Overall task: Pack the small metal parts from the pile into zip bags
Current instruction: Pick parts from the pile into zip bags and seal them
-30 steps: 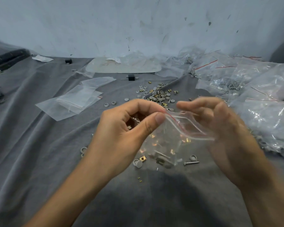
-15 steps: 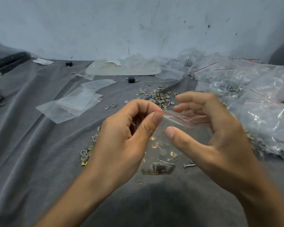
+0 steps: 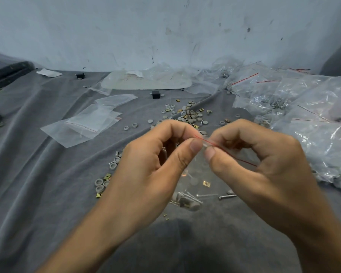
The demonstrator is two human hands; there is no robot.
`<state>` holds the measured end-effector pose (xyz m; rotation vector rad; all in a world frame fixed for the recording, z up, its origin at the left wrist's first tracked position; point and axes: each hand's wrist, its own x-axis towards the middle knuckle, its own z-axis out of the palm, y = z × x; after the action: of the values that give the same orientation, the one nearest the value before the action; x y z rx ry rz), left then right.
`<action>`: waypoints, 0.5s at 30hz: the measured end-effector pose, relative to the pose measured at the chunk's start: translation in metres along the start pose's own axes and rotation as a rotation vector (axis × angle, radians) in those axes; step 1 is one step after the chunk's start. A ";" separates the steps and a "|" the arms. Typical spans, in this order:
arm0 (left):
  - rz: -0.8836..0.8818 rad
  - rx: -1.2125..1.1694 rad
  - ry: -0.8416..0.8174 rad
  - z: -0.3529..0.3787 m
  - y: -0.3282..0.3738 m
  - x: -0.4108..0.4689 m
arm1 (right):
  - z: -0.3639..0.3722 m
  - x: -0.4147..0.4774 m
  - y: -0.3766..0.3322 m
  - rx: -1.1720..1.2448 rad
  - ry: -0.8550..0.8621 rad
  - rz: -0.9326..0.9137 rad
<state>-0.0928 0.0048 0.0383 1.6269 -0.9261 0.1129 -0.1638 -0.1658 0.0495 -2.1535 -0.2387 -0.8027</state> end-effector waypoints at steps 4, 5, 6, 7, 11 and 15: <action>-0.032 -0.106 0.002 -0.002 0.001 0.001 | 0.001 -0.001 0.004 0.240 -0.061 0.094; -0.041 -0.122 0.001 -0.003 0.000 0.002 | 0.002 -0.001 0.006 0.283 -0.055 0.098; -0.049 -0.133 -0.002 -0.003 0.000 0.002 | 0.003 0.000 0.007 0.301 -0.049 0.093; -0.053 -0.139 -0.004 -0.003 0.000 0.002 | 0.004 0.000 0.007 0.301 -0.046 0.083; -0.052 -0.133 -0.011 -0.003 -0.002 0.003 | 0.008 0.001 0.009 0.289 -0.019 0.062; -0.035 -0.093 -0.012 -0.004 -0.002 0.002 | 0.008 0.000 0.009 0.286 0.014 0.043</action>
<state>-0.0881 0.0072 0.0388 1.5582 -0.8992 0.0353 -0.1563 -0.1656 0.0397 -1.8777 -0.2813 -0.7134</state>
